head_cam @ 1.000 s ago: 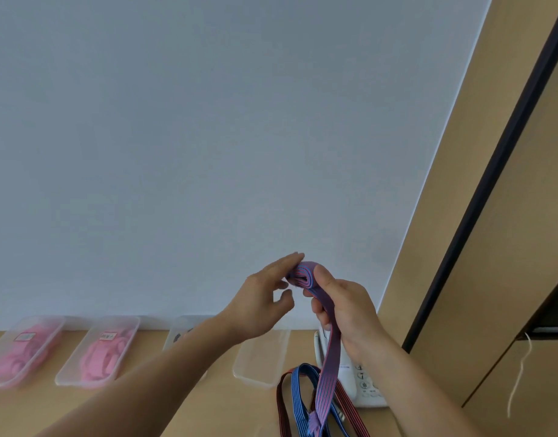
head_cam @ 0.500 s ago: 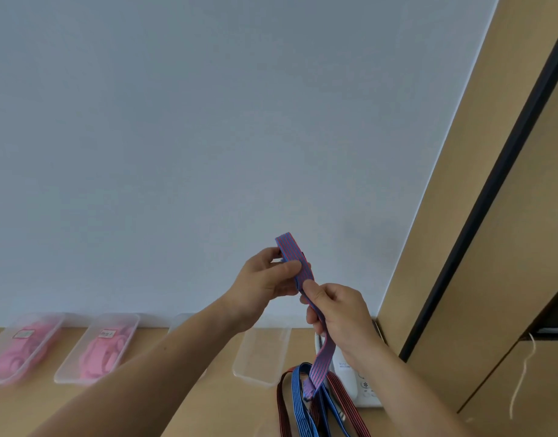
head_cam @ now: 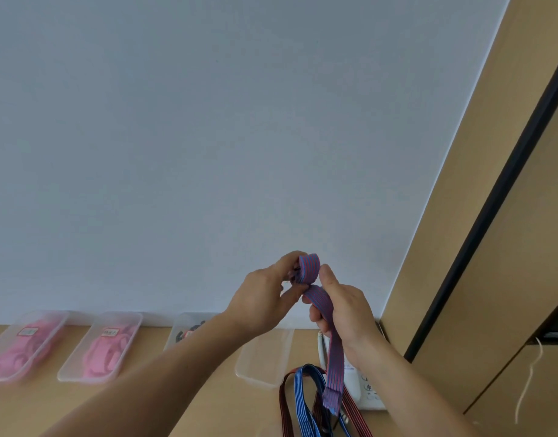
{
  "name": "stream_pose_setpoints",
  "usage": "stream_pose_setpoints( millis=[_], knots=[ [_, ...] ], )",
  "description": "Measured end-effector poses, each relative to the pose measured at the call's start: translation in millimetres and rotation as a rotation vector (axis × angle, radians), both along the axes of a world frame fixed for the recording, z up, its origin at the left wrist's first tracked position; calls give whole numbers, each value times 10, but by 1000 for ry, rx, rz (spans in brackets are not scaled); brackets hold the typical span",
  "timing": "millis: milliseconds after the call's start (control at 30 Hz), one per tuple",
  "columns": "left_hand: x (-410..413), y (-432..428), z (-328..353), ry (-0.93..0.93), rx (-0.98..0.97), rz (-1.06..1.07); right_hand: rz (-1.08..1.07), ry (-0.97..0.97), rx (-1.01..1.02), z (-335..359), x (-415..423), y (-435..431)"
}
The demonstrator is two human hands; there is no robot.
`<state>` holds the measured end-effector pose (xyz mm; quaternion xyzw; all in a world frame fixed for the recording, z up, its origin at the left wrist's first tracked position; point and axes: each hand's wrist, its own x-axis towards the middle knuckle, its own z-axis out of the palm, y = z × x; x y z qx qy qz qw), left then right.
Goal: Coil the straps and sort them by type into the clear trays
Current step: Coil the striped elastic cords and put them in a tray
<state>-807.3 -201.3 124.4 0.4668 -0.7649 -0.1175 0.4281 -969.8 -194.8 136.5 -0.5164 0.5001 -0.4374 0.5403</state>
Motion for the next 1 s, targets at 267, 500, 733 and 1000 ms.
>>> stream_pose_setpoints(
  millis=[267,500,733,1000],
  knots=[
    [17,-65,-119,-186,-294,38,-17,-6,-1,4,22,-20],
    [27,-135,73,875,604,-174,50,-57,-129,20,-45,-5],
    [-42,-260,252,1116,646,-162,160,34,-259,-35,36,90],
    [-203,-333,345,1489,635,-180,227,-99,-240,3,84,141]
  ],
)
